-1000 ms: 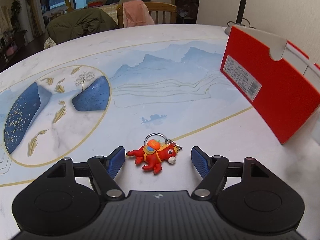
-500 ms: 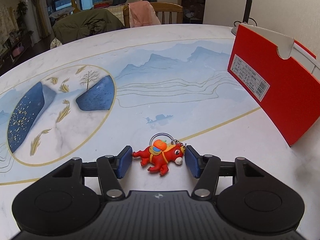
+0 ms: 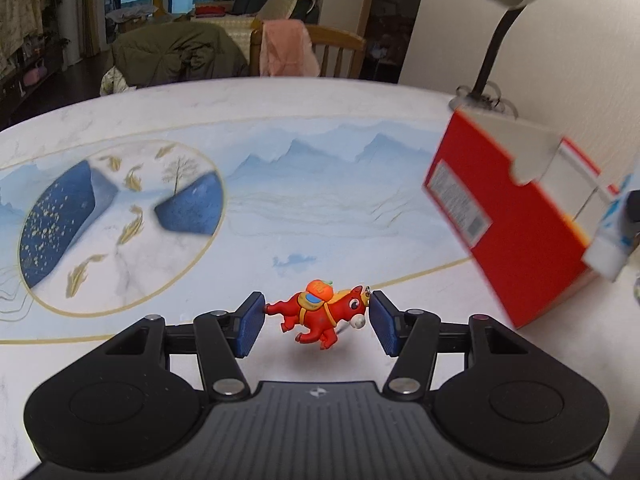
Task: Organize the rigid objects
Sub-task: 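Carry the toothpaste tube and keychain into the red box and open both tools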
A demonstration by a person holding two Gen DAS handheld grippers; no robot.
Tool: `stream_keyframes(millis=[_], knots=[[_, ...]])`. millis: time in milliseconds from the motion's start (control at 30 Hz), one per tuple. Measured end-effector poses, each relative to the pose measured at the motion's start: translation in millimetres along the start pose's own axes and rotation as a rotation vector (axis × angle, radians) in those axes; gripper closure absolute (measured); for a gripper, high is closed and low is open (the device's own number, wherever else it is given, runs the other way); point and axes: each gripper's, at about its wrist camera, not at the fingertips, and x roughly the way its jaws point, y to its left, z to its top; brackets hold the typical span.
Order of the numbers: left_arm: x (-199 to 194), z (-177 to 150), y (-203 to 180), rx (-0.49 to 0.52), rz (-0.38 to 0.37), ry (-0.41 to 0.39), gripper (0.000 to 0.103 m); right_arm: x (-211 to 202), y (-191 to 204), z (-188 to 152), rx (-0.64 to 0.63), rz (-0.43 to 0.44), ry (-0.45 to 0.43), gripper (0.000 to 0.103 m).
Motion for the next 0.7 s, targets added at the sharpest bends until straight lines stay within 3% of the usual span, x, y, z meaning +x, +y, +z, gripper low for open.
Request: stream_keyframes(millis=[367, 700], knots=[[-34, 41, -48, 0.046, -0.094, -0.077, 0.047, -13, -31, 22, 0.032, 0.006, -0.062, 0.066], [-22, 78, -123, 0.184, -0.185, -0.113, 0.047, -24, -96, 37, 0.057, -0.122, -0.090, 0.066]])
